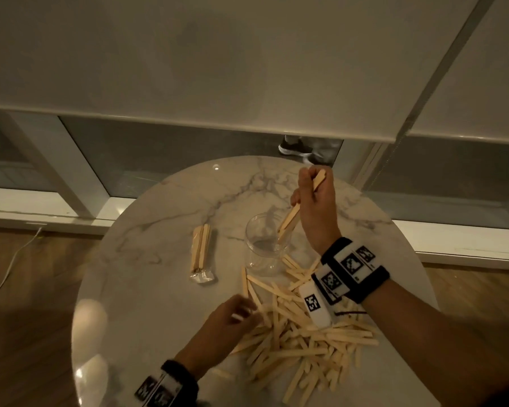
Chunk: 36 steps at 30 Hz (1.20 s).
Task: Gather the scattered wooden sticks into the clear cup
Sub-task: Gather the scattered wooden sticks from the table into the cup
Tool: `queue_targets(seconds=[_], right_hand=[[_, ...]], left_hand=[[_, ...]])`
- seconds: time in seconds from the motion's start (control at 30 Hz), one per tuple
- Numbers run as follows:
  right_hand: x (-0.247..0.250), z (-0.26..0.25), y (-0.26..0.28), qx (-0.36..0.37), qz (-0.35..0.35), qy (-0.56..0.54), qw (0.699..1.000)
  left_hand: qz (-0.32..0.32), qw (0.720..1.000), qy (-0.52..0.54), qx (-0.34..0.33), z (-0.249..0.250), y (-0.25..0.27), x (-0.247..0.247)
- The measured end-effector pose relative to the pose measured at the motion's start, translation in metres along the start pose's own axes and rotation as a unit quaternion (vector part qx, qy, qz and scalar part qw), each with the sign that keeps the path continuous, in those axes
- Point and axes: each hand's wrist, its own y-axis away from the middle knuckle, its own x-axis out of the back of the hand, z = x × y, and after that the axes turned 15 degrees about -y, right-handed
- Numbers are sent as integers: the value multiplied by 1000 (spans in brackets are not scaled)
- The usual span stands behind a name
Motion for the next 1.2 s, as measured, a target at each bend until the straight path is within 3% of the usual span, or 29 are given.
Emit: queue_targets(seconds=[0.2,0.3,0.37,0.47,0.63,0.7,0.77,0.83,0.93,1.0,1.1,1.2], right_hand=[[-8,52,9,-57,-43,77,994],[-8,63,16,-88,-95,95,987],[-8,65,16,-86,-119,114,982],[-8,62,15,-82,-141,151,975],[4,35,12,-75,-165,189,965],[17,14,17,-83,-204,206,953],[34,-4,28,-116,-276,239,924],[53,-10,44,-179,-355,295,869],[85,4,69,-275,-458,428,729],[106,20,84,-307,-481,497,654],[126,39,100,-295,-477,552,617],[134,50,111,-259,-452,559,645]], left_hand=[[113,988,-18,100,-80,58,21],[86,983,2,159,-111,87,36],[89,984,2,157,-123,100,36],[183,971,-30,153,-129,105,27],[178,970,-34,162,-117,96,22],[156,974,-34,158,-111,93,20],[158,975,-38,149,-107,90,18],[153,977,-41,141,-101,88,17],[140,982,-41,120,-91,84,13],[140,983,-46,106,-86,82,10],[115,988,-54,87,-76,79,3],[86,991,-73,76,-69,75,-4]])
